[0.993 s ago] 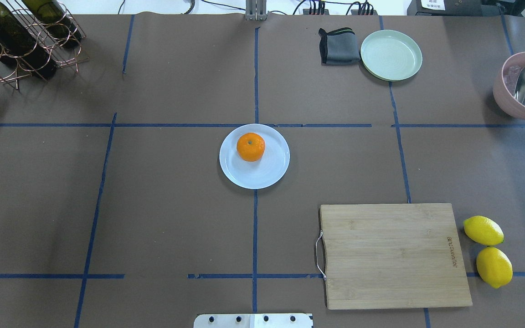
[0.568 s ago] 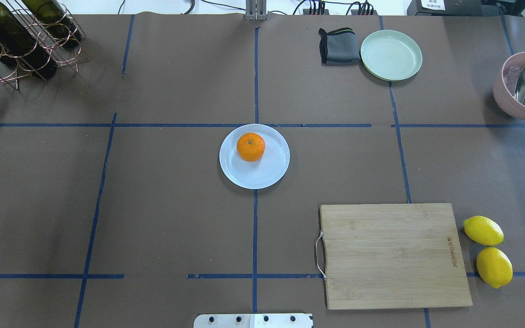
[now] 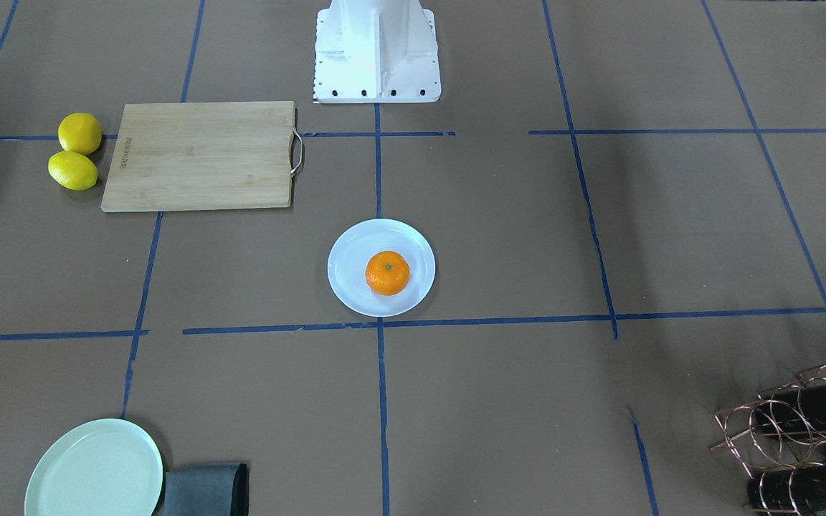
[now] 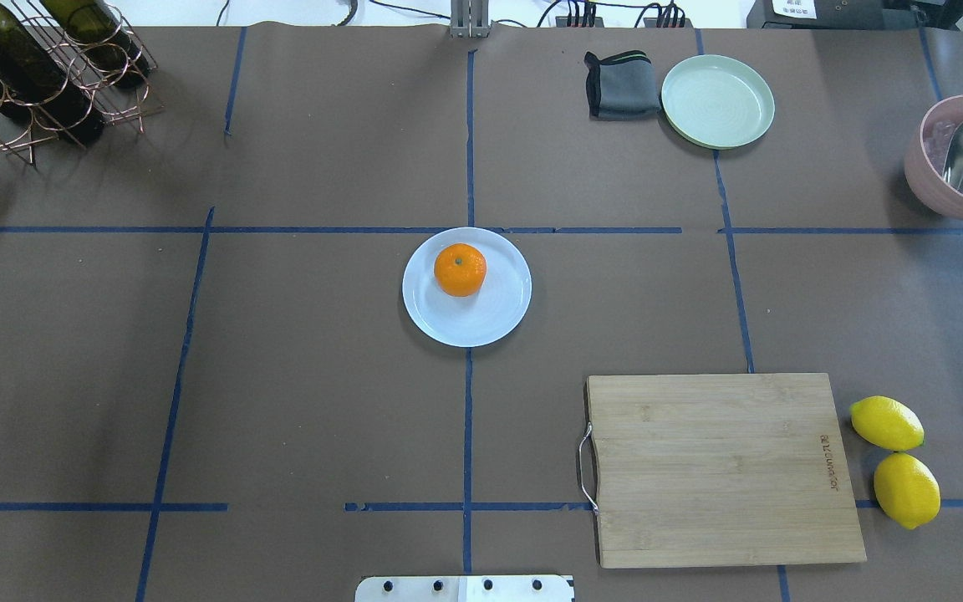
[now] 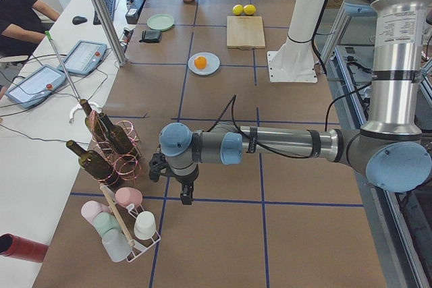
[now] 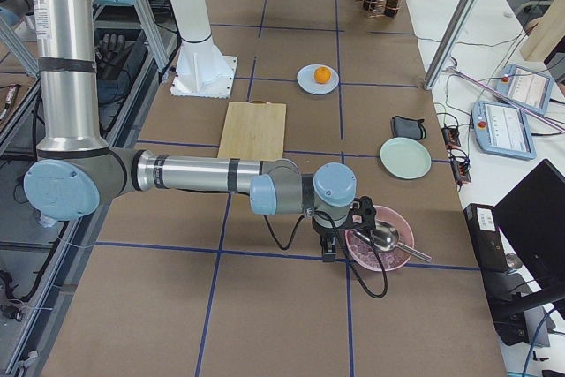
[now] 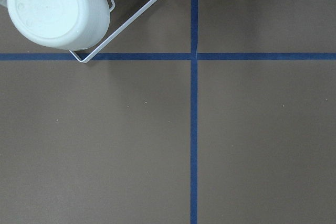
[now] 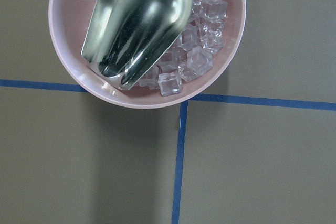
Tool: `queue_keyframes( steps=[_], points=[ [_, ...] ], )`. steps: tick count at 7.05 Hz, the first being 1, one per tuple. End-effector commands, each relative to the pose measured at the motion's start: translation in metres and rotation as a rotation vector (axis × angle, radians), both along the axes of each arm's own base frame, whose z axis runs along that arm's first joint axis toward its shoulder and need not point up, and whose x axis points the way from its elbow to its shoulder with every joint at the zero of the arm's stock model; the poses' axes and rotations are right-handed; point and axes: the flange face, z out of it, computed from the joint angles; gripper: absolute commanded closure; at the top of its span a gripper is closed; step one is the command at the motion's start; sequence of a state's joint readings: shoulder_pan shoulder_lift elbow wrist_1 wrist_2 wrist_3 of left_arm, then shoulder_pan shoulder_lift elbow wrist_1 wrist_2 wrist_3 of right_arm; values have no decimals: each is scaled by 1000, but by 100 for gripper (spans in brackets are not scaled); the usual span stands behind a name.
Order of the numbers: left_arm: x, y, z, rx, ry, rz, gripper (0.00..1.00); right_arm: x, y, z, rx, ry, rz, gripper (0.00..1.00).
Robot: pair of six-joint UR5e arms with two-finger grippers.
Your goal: Pick orange to plate
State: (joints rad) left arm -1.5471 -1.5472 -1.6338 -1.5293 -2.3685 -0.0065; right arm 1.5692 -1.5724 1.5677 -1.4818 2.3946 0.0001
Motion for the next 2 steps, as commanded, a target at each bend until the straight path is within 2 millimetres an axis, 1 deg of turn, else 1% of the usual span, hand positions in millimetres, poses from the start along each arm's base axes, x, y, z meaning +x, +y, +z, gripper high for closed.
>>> queue_keyframes(
  steps=[1,2],
  points=[
    [0,0,0,1,0,0,0,0,1,1,-1,0,0,0],
    [0,0,0,1,0,1,0,0,1,1,-3,0,0,0]
  ],
)
